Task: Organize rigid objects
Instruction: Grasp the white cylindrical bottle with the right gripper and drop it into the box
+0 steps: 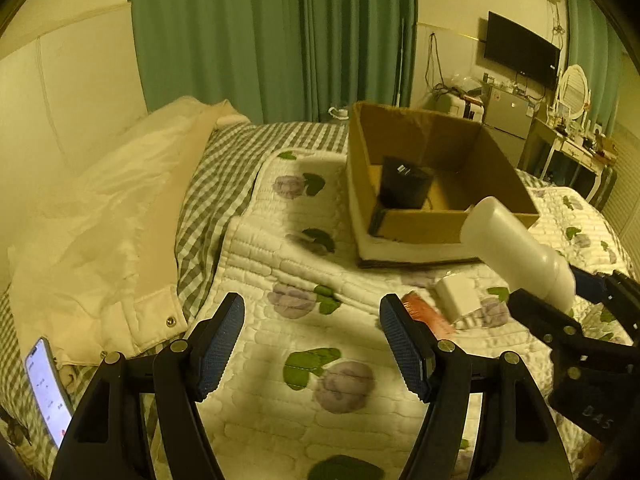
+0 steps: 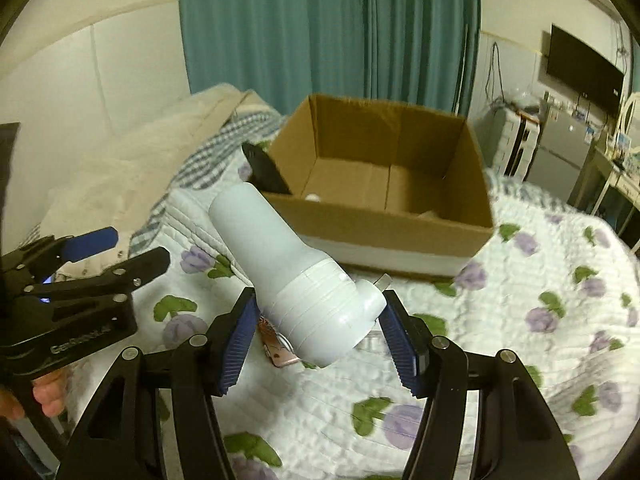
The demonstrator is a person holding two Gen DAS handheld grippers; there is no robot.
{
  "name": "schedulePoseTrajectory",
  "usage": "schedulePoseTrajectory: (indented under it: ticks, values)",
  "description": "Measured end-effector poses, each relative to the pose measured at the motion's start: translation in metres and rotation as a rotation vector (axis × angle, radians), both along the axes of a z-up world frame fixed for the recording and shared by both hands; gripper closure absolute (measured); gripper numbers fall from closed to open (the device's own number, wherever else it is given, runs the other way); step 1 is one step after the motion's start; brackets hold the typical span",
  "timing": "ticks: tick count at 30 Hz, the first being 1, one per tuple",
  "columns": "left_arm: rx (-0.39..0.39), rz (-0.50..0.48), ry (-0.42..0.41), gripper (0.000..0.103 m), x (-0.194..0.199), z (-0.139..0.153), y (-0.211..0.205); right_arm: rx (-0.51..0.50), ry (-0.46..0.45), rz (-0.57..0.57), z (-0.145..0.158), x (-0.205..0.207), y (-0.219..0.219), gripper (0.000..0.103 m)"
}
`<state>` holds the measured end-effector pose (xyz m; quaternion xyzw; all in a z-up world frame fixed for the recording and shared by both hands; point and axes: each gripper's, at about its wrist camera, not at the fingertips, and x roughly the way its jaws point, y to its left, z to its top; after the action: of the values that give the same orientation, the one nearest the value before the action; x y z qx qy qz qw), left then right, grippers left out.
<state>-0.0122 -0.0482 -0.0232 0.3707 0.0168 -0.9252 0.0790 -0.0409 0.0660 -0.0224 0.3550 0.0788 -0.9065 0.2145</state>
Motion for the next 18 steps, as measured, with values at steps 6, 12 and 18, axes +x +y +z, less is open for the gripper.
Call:
schedulePoseTrajectory:
  ticks: [6, 12, 18]
  values:
    - [-0.023, -0.007, 0.065, 0.03, -0.006, 0.036, 0.016, -0.033, 0.063, -0.002, 0.036, 0.009, 0.034, 0.042]
    - [-0.041, -0.013, 0.115, 0.03, -0.037, 0.062, 0.029, -0.054, 0.134, -0.012, 0.073, -0.014, 0.051, 0.042]
    - [-0.073, -0.025, 0.122, 0.03, -0.089, 0.067, 0.03, -0.047, 0.17, -0.014, 0.087, -0.063, 0.05, 0.042]
